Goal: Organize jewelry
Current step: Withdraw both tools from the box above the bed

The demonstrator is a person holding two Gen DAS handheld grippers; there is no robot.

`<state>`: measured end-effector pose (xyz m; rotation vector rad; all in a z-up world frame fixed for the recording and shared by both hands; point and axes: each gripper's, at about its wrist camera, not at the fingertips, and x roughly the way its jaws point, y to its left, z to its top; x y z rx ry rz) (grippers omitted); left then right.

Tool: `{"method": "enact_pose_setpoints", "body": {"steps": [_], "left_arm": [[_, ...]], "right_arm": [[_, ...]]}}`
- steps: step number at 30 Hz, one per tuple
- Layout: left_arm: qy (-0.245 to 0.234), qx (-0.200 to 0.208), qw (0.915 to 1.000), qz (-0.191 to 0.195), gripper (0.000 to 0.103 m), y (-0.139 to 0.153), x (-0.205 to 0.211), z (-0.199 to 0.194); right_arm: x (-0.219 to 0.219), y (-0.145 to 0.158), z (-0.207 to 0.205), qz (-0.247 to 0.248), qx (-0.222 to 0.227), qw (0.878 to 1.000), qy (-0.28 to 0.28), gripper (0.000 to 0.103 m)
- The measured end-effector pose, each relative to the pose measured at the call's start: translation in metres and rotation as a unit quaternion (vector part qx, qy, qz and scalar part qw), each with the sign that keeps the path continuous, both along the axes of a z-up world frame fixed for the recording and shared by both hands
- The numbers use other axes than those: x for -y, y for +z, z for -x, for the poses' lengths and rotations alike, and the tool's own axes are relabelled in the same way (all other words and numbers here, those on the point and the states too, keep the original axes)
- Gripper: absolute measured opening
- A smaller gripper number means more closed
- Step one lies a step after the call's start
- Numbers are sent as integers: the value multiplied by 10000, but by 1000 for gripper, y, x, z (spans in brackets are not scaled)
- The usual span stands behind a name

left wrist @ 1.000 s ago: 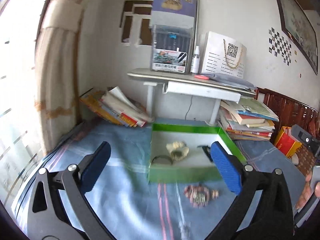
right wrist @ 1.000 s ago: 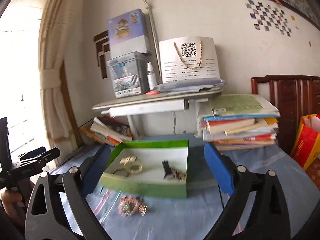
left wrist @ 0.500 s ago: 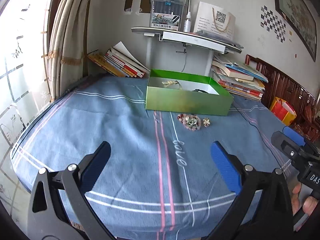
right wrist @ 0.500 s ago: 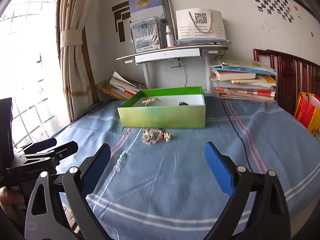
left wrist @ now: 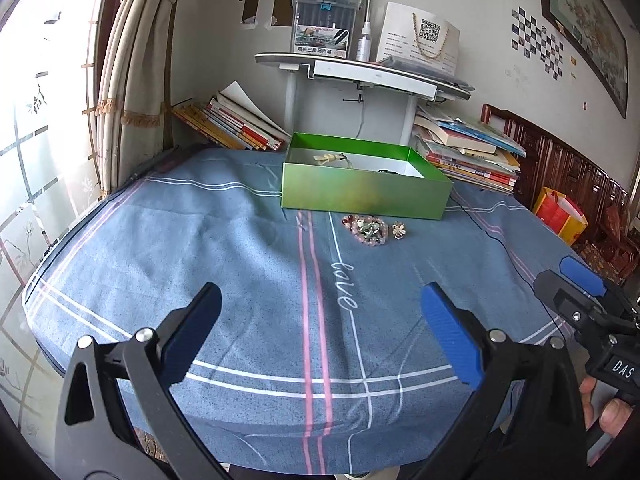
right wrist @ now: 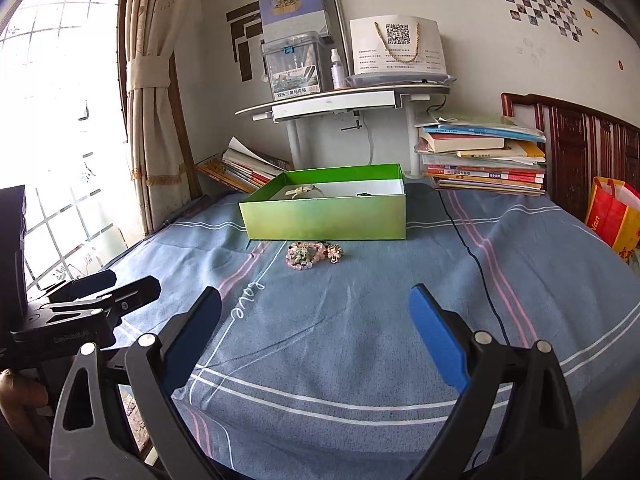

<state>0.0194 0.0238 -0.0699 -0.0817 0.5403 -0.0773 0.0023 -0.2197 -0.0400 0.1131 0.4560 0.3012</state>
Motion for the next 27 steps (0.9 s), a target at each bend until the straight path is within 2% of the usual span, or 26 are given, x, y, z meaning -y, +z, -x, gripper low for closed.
{"method": "enact_pose_setpoints", "body": {"steps": [27], "left_arm": [[-150, -224, 9996, -80, 99, -13, 9, -21]], "right_arm": [[-3, -15, -20, 48, -247, 9997, -19, 93]]}}
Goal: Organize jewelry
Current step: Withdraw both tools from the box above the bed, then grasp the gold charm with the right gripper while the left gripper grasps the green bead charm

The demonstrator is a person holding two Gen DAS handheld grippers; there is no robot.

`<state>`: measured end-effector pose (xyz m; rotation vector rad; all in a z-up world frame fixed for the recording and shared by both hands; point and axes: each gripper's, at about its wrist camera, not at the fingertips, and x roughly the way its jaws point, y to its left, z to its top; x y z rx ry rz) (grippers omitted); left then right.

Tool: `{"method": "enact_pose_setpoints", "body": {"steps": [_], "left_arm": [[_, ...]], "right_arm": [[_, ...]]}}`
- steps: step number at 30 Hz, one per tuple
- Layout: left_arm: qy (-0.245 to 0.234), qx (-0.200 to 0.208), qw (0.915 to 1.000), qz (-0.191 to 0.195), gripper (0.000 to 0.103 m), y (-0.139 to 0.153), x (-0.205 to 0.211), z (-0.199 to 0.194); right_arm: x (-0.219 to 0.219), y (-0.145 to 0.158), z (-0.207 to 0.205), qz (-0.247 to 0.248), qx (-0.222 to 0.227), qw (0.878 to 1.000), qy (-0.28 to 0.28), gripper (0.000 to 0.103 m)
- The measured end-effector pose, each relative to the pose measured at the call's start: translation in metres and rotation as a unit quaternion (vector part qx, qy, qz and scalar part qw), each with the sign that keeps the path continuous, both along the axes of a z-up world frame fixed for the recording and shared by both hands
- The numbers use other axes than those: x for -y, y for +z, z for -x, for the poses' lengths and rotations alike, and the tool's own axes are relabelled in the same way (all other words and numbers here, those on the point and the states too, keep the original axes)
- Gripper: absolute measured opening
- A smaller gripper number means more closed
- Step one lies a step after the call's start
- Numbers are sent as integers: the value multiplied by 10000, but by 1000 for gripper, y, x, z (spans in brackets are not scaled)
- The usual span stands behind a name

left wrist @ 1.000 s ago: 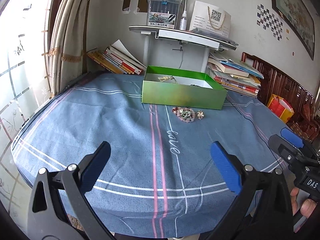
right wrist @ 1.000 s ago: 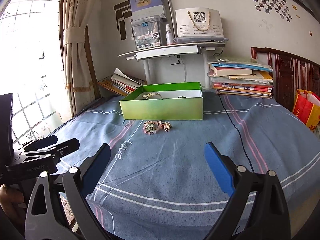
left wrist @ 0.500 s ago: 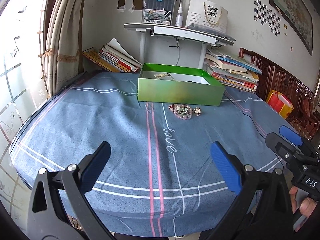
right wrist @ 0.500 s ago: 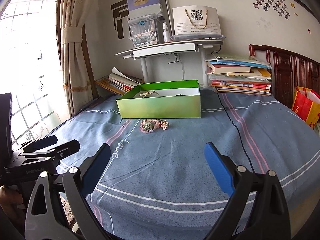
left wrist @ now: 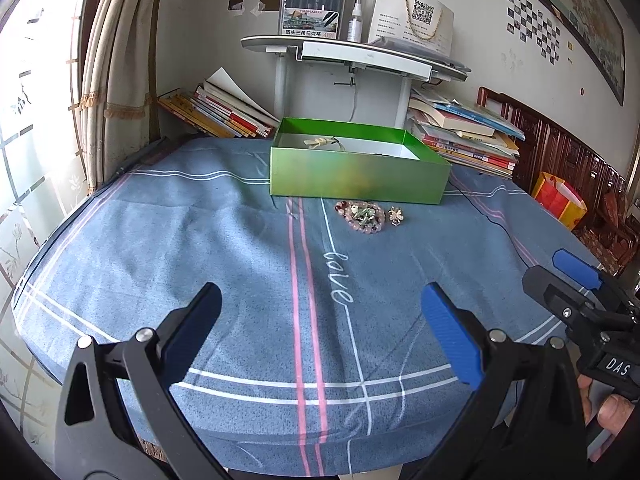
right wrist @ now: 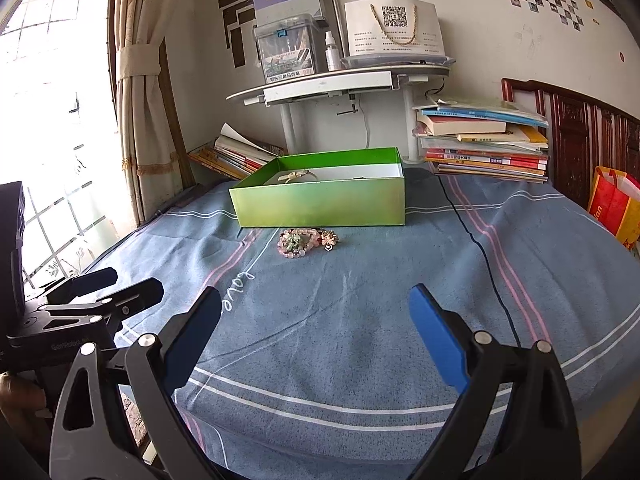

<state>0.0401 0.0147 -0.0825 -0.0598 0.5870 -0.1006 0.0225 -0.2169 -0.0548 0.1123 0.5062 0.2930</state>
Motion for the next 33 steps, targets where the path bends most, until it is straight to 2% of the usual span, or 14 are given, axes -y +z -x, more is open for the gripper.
{"method": "enact_pose_setpoints", "body": {"steps": [7, 11, 13, 15, 22, 25, 28, 33], "left_arm": [[23, -115, 9999, 34, 99, -3, -2, -20], [44, -146, 9999, 29, 99, -3, -2, -31], [40, -171, 9998, 19, 99, -2, -2, -37], [47, -213, 9998, -12, 99, -3, -1, -45], [49, -313, 9995, -83, 99, -4, 1, -68], [51, -356, 9993, -84, 99, -4, 0, -78], [41, -410, 9991, -85, 99, -5, 1, -86], [-25, -469, 9988, -156, 99, -6, 7, -101]], "right_arm": [[-2, -5, -31, 288, -168, 9994, -85, 93], [-9, -6, -70, 474, -445, 9979, -41, 92], [-14, -9, -91, 581, -557, 9968, 0, 86], [-22, -14, -119, 715, -805, 9941, 96, 72], [-39, -33, -181, 929, -1315, 9865, 305, 67], [-46, -41, -197, 1048, -1488, 9826, 365, 60], [-51, -49, -209, 1151, -1638, 9788, 425, 50], [-53, -55, -218, 1081, -1769, 9763, 618, 22]]}}
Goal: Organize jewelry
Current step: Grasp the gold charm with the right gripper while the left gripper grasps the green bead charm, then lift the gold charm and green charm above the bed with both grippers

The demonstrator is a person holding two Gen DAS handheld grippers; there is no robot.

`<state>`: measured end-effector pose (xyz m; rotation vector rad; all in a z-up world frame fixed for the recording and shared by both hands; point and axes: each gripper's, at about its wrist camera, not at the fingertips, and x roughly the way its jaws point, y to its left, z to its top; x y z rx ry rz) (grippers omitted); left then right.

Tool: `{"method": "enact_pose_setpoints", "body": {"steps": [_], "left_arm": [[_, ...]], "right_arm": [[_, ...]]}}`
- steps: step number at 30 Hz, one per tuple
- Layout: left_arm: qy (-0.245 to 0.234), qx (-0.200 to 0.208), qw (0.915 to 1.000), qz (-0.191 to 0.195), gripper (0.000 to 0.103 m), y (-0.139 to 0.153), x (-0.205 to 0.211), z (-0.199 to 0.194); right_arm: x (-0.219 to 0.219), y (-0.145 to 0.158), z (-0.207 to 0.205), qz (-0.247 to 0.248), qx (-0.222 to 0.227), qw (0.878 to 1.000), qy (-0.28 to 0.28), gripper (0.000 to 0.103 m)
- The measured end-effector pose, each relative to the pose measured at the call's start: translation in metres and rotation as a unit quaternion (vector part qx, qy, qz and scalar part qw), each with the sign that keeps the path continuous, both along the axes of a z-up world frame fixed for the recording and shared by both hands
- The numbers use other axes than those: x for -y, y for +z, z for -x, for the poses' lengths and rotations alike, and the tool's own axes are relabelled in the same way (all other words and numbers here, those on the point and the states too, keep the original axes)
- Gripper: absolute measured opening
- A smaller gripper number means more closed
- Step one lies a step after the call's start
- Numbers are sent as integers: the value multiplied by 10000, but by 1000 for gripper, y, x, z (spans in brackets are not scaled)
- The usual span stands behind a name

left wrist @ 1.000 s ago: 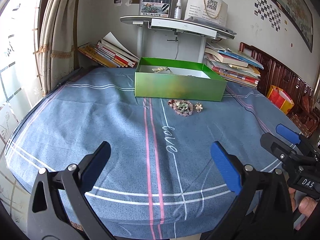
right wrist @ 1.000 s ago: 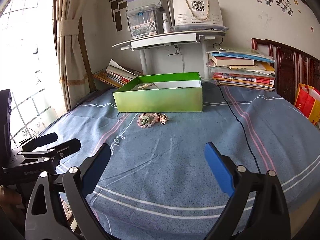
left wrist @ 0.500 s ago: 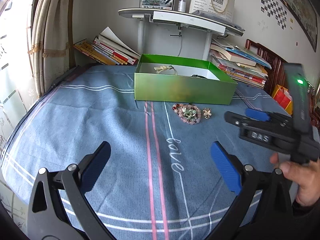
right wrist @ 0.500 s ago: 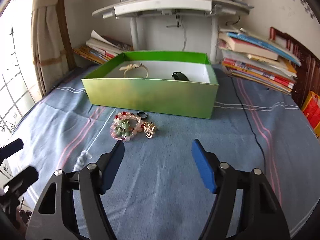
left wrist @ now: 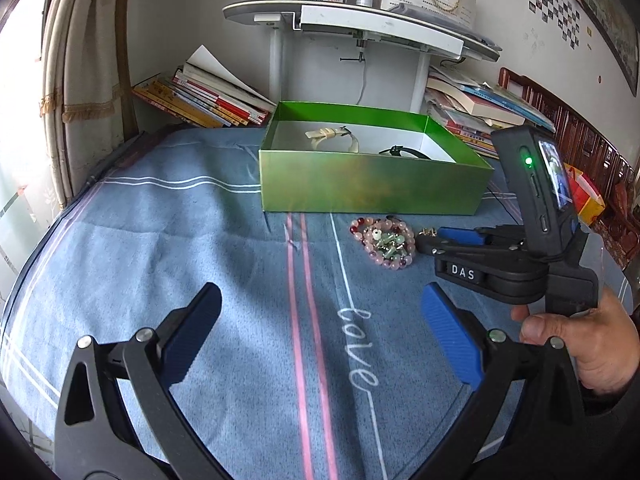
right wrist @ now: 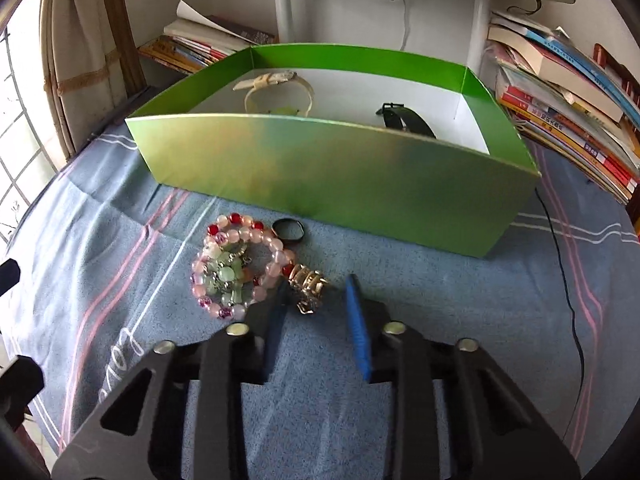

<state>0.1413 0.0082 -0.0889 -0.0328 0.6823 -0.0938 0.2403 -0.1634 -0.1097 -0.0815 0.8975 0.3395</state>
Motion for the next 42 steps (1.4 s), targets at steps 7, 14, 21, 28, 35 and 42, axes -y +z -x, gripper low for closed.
{"method": "enact_pose_setpoints", "body": {"steps": [7, 14, 21, 28, 35, 42], "left_arm": [[-359, -62, 9992, -151, 99, 1, 28, -28], [-593, -368, 9973, -209, 57, -9, 57, -74], [-644, -670, 9952, -312, 45, -27, 71, -92], [-529, -887, 9945, -199, 14, -38, 69, -102], [-569, -647, 9962, 139, 11, -17, 61, -87], [-606, -124, 9966, 535, 11, 27, 37, -48]], "right_arm": [[26, 15, 20, -552, 245, 9980, -179, 22], [65, 26, 46, -888, 356, 9942, -489, 22], [76, 23, 53, -976, 355, 9935, -473, 22], [75, 19, 55, -1073, 322, 9930, -365, 22], [81, 25, 62, -1122, 399, 9920, -424, 22], [82, 39, 81, -1186, 605, 9902, -427, 22]]}}
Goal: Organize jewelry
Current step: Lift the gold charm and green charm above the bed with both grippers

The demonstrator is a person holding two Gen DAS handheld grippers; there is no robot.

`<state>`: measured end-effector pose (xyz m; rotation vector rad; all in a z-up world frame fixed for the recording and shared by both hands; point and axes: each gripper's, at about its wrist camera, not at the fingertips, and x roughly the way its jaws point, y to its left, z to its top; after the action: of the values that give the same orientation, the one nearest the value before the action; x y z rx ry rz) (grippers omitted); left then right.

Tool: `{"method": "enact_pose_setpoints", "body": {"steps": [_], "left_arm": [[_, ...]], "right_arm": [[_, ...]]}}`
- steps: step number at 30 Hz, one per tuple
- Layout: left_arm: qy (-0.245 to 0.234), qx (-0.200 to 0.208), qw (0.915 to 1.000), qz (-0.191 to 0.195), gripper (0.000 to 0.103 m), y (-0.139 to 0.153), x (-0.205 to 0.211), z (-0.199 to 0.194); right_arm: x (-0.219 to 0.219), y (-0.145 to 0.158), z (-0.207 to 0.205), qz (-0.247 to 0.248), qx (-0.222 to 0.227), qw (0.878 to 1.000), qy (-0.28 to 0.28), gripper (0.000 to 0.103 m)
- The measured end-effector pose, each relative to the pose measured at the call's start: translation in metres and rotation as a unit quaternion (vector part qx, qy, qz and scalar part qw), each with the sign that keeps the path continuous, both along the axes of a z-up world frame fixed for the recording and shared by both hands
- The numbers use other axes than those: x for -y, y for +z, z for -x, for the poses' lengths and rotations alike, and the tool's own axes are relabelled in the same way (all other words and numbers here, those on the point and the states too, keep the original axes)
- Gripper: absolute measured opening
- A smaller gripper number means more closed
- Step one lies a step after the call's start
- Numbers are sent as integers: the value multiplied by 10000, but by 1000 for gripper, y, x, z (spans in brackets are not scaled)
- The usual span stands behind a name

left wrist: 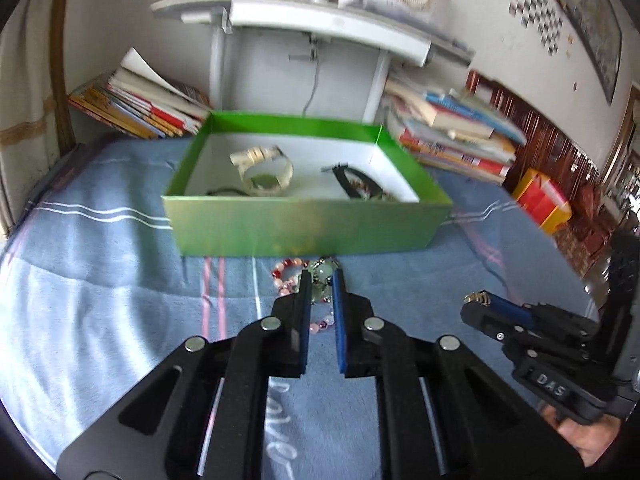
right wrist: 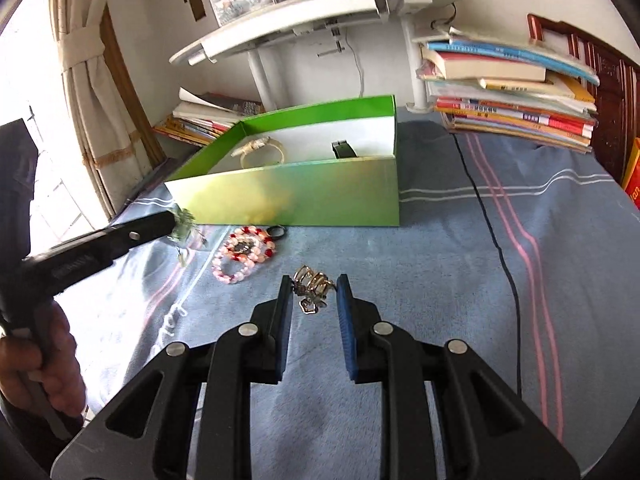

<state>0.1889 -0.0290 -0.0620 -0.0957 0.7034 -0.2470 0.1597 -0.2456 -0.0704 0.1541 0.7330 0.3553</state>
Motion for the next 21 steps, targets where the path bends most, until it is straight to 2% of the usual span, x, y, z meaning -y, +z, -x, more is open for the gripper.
{"method": "enact_pose_setpoints", "body": {"steps": [7, 12, 21], "left_arm": [[108, 350, 9990, -236, 11, 26, -22, 52], [239, 328, 9987, -295, 11, 25, -36, 79], [345, 317, 9985, -298, 11, 18, -46, 111]], "right_arm": [[-7, 25, 34, 31, 442, 9990, 58, 22], [-13, 40, 62, 172, 778, 9968, 42, 22], [-16, 48, 93, 217, 919, 9955, 4, 22]]}}
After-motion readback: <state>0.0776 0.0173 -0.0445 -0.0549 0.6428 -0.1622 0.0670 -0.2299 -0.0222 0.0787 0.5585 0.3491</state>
